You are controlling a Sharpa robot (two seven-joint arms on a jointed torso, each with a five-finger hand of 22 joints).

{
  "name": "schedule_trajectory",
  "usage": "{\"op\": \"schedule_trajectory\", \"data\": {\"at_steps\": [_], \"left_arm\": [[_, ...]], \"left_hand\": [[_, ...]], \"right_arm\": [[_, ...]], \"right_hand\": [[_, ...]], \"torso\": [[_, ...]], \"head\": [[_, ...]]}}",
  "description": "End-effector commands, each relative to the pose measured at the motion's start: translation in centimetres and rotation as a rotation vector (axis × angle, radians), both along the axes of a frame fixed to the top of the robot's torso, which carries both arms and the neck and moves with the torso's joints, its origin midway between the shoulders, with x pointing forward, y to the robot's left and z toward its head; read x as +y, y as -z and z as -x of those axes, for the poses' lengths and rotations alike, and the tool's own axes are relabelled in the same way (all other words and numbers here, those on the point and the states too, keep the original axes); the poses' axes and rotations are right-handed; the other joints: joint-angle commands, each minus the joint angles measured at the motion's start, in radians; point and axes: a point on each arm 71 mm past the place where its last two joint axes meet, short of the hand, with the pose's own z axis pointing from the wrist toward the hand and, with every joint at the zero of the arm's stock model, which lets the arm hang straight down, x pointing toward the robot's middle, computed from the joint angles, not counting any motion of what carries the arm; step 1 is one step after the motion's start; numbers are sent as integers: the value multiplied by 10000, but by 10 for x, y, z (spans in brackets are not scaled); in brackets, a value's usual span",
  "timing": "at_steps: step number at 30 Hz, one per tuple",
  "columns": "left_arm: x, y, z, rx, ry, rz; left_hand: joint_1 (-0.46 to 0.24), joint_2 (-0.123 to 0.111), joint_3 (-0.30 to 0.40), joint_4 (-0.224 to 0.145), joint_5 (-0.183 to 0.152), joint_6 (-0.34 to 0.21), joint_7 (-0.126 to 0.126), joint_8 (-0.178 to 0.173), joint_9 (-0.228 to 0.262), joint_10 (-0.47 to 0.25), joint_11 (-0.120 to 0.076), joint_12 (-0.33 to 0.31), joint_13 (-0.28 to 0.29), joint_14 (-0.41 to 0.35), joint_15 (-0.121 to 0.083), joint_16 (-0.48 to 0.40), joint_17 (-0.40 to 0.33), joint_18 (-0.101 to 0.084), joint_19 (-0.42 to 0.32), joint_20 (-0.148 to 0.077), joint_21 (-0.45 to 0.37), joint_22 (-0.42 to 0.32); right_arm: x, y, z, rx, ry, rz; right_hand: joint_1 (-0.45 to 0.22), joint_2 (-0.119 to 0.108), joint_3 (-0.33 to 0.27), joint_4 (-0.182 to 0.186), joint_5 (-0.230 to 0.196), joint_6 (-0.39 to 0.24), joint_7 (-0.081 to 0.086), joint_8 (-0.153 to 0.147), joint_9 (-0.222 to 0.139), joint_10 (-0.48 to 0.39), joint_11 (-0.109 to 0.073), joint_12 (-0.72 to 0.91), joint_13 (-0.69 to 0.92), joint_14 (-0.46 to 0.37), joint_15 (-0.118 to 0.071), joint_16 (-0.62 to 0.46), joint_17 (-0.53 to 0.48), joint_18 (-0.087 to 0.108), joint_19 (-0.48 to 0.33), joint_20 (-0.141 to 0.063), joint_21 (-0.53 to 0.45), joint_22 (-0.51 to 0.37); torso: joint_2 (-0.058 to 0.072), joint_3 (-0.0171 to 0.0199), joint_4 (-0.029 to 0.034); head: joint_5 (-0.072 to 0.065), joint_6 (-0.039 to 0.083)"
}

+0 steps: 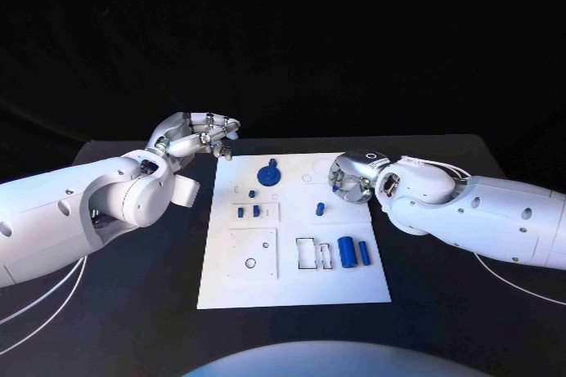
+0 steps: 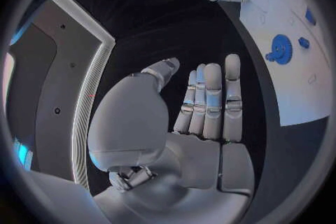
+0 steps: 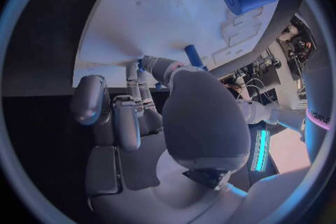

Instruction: Assemble the parts on the task board

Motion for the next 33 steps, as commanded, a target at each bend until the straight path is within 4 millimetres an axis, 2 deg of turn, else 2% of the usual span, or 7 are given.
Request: {"op": "schedule_trajectory", "data": {"at_steps": [1,18,22,27,28,33], "left_arm": [[-1,-1,0,-48,-37,96],[0,-1,0,32,-39,69],[-1,-1,1,46,-37,65],[-1,-1,1,58,-36,61],[-1,-1,1,62,-34,60],[-1,0,1,75,-26,59]], "left_hand": [[56,82,-57,7,-6,-74,12,-64,-19,1,17,-52,-27,80,3,43,86,183,67,4,-32,-14],[62,100,-68,20,-10,-88,23,-66,-20,-24,31,-76,-43,87,11,38,70,180,86,8,-42,-23],[65,116,-67,28,-7,-88,25,-65,-20,-29,33,-83,-48,86,15,34,61,178,92,10,-47,-27],[77,135,-63,31,-3,-86,24,-62,-19,-33,34,-88,-53,93,17,38,70,177,98,11,-52,-31],[85,145,-60,31,2,-84,23,-60,-18,-35,34,-91,-55,93,17,37,67,177,101,12,-54,-33],[100,163,-56,33,16,-82,23,-57,-17,-39,34,-97,-60,95,19,36,66,177,108,13,-60,-38]], "right_arm": [[2,6,2,247,-78,339],[9,16,1,536,-81,564],[12,20,2,644,-150,806],[14,21,4,467,-136,865],[14,20,4,344,-105,792],[14,18,4,9,8,598]], "right_hand": [[-49,33,69,-19,59,50,-8,53,15,76,-9,-68,-16,569,-55,55,470,-164,98,-18,83,38],[-188,82,174,-39,53,176,-63,131,65,295,-62,-115,-64,584,-99,90,511,-187,156,-51,217,139],[-237,82,184,-46,52,228,-92,164,87,365,-86,-129,-74,583,-115,91,504,-191,166,-63,243,162],[-221,207,304,-153,170,437,-182,301,174,642,-177,-182,-89,590,-194,112,524,-204,199,-126,328,235],[-177,321,384,-222,127,572,-234,395,236,823,-235,-182,-79,596,-243,122,534,-218,234,-166,409,292],[-141,456,493,-392,134,730,-294,548,375,1103,-320,-244,-68,606,-322,143,557,-238,277,-244,508,375]], "torso": [[-6,6,2],[-1,-4,0],[2,-13,15],[-14,-13,-7],[-16,-10,-9],[-13,-7,-4]], "head": [[8,-24],[6,-49],[21,-80],[50,-115],[53,-116],[34,-121]]}}
